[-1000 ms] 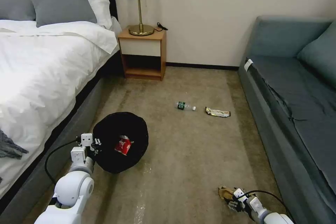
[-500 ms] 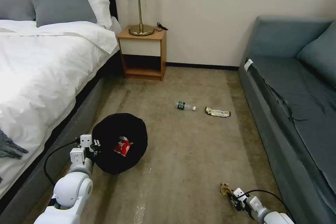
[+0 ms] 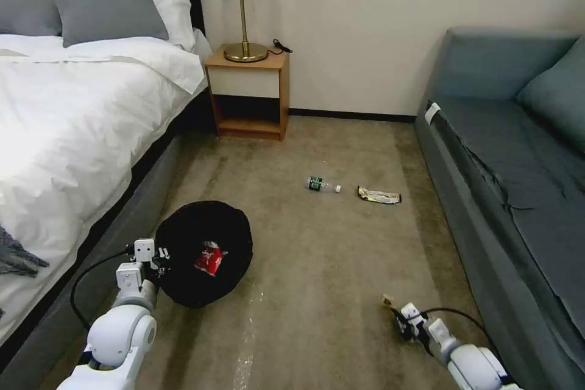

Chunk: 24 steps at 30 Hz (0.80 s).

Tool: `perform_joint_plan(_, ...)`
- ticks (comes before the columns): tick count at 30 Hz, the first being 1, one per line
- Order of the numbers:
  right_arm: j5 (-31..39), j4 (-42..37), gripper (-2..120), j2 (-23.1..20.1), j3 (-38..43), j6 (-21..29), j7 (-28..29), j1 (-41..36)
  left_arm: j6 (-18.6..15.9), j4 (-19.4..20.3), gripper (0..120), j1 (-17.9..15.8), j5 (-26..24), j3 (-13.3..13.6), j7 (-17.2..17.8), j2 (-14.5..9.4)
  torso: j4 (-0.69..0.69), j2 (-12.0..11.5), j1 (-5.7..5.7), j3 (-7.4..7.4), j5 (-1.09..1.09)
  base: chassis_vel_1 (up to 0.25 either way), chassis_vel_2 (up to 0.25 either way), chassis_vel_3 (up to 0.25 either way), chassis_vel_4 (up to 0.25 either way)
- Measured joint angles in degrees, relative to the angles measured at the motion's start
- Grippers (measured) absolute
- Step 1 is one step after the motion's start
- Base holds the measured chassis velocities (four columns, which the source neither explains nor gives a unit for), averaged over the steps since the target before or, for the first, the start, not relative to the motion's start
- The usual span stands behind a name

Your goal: Pick up the trash bin, then pick up the garbage on the floor and place it into the trash bin.

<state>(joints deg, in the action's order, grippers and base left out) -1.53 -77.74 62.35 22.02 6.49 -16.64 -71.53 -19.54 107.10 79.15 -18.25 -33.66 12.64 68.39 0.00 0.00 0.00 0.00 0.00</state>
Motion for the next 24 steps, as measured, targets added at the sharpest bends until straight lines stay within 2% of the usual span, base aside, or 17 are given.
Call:
perform_joint_plan(7,0.2,0.1,0,3.2,0.2,-0.6,1.7,6.5,0.2,-0.2,0,0.2,0.1,0.4,-0.1,0.2,0.01,0.0,0.00,0.00,-0.02,0.000,0.000,0.000,0.000)
perform_joint_plan(13,2.2,-0.9,0,4.8,-2.0,-1.4,3.3,9.0,0.2,-0.2,0,0.1,0.5,0.7,-0.1,0.4,0.01,0.0,0.00,0.00,0.00,0.000,0.000,0.000,0.000)
perform_joint_plan(21,5.0,-5.2,0,4.1,-7.7,-1.3,4.9,11.3,0.0,-0.2,0,-0.1,0.9,0.7,-0.2,0.2,0.00,0.0,0.00,0.00,0.00,0.000,0.000,0.000,0.000)
perform_joint_plan(24,9.0,-10.7,0,2.5,-11.0,0.0,5.8,11.9,-0.2,0.1,0,0.1,0.9,0.7,0.0,0.0,0.00,0.0,0.00,0.00,-0.01,0.000,0.000,0.000,0.000)
